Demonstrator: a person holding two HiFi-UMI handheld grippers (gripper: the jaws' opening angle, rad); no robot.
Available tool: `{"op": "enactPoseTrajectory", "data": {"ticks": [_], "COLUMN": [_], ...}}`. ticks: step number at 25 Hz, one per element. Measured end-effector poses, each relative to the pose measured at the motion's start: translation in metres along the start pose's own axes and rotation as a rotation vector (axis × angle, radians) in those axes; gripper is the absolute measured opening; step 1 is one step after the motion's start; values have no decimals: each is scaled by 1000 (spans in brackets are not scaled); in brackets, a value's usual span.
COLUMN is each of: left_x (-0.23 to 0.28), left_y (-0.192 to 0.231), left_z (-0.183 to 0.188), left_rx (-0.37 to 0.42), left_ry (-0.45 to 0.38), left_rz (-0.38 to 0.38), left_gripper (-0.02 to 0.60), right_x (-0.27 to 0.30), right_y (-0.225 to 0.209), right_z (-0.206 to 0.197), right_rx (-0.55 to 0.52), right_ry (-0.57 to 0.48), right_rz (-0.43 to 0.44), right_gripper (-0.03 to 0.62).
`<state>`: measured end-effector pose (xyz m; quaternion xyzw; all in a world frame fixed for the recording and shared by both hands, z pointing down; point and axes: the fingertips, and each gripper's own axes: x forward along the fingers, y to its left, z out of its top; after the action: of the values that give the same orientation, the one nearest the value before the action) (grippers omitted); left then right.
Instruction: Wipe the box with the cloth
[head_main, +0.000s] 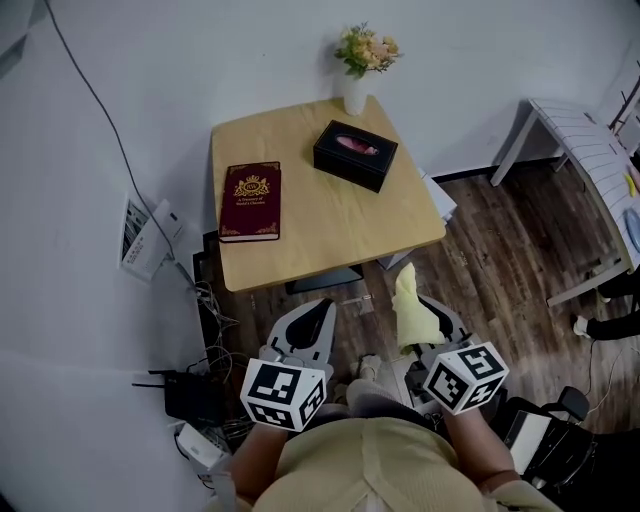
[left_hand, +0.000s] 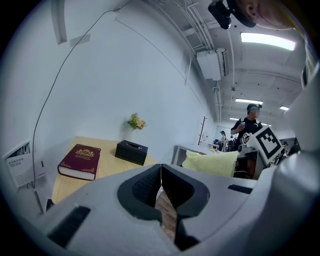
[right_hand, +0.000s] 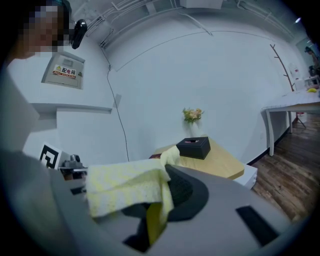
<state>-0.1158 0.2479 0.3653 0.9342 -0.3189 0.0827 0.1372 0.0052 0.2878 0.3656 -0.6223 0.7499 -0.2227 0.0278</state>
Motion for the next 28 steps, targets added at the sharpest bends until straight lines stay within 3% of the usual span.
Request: {"op": "enactPoseTrajectory", "data": {"ticks": [13,19,28], "left_x": [76,94,127], "left_y": [10,23,59], "left_z": [36,36,53], "left_rx": [-2,-4,-33], "left_ry": [-29,-16,-29], "left_rz": [57,101,92], "left_gripper": [21,21,21], "right_x": [41,58,95], "right_y": [-57,-81,-95], "right_z": [39,42,62], "right_rx": [-15,3,-9], "right_ry": [17,28,21], "right_rz": [74,74,66], "right_gripper": [40,40,40]}}
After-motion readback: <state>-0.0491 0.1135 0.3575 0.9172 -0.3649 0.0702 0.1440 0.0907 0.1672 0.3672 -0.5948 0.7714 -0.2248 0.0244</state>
